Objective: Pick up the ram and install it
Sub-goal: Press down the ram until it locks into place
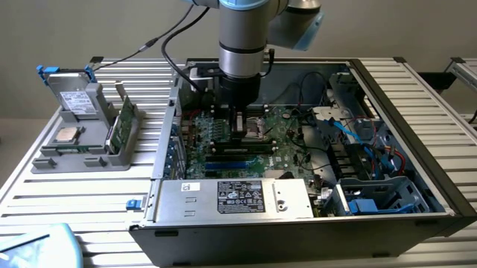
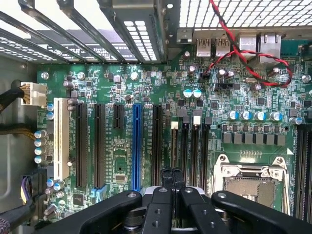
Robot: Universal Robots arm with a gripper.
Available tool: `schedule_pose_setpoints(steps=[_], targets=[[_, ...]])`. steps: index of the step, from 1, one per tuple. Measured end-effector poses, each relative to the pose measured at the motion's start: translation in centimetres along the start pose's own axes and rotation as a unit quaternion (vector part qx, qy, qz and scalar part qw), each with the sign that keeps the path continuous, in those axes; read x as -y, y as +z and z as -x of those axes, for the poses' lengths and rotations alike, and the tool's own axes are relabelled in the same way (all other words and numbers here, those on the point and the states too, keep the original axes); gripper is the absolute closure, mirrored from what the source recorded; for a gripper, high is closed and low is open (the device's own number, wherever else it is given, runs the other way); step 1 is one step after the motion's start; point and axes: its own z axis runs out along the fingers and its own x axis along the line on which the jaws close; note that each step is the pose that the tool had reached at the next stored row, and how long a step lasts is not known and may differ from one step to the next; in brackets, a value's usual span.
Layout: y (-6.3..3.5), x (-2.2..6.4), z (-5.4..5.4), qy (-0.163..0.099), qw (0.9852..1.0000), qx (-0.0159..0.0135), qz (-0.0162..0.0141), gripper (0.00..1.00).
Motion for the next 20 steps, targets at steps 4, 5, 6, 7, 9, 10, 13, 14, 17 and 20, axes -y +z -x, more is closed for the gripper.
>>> schedule_pose_setpoints(steps=[4,5,6,7,9,10,13,14,17,20], targets=[[-0.04,0.82,-0.2,0.000,1.0000,0.0050,0.0000,0.89],[-0.05,1.02,-0.3,0.000,1.0000,0.0061,0.0000,0.89],[-0.06,1.20,-0.3,0.000,1.0000,0.0071,0.0000,0.89],[-0.08,1.41,-0.4,0.000,1.0000,0.0082,0.0001,0.89],[-0.14,1.74,-0.5,0.000,1.0000,0.0099,0.0003,0.89],[-0.19,1.90,-0.6,0.000,0.9999,0.0109,0.0004,0.89],[-0.51,2.25,-0.8,-0.001,0.9999,0.0135,0.0012,0.89],[-0.68,2.32,-0.8,-0.001,0.9999,0.0143,0.0015,0.89],[-0.75,2.33,-0.9,-0.001,0.9999,0.0147,0.0016,0.89],[-0.75,2.33,-0.9,-0.001,0.9999,0.0147,0.0016,0.89]])
